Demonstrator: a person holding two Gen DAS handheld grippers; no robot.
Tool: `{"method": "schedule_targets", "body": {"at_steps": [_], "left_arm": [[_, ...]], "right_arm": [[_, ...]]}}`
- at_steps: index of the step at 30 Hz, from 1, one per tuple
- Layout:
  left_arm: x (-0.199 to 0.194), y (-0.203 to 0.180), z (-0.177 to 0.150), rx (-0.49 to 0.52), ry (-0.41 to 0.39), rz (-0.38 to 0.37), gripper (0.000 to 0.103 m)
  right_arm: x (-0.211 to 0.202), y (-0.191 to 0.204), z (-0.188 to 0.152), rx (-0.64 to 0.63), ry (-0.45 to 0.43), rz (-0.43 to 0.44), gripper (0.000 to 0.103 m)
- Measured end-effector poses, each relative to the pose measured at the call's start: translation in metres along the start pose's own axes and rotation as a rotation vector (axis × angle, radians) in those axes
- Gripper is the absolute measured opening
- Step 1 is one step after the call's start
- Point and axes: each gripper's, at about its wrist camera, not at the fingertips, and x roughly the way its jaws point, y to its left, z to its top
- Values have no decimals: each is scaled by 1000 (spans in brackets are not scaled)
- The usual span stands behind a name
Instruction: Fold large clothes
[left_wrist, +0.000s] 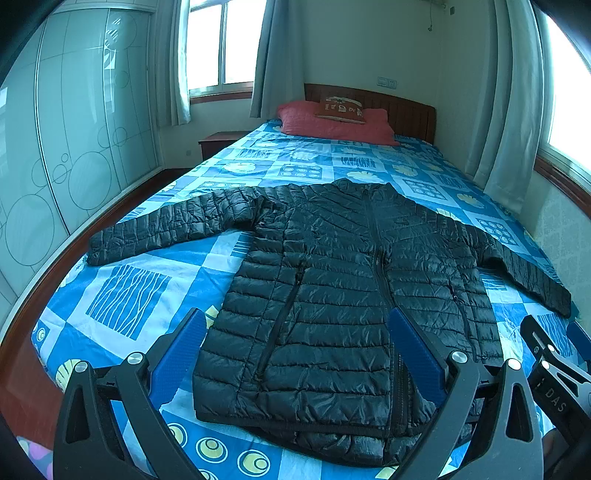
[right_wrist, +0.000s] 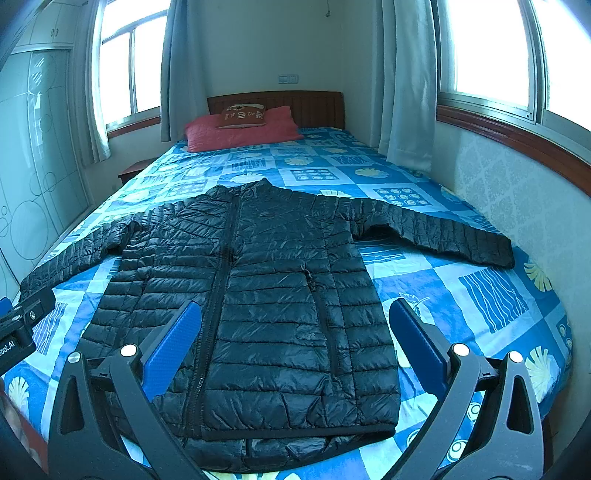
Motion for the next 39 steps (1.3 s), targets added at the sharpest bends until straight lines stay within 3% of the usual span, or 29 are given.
{"method": "schedule_targets", "body": {"at_steps": [32,39], "left_arm": [[2,3,-3,-5,8,0,98],[25,12,-6,-36,40,13,98]], "right_arm": [[6,6,-3,-3,12,6,101],[28,-5,-4,32,50,10,101]]}}
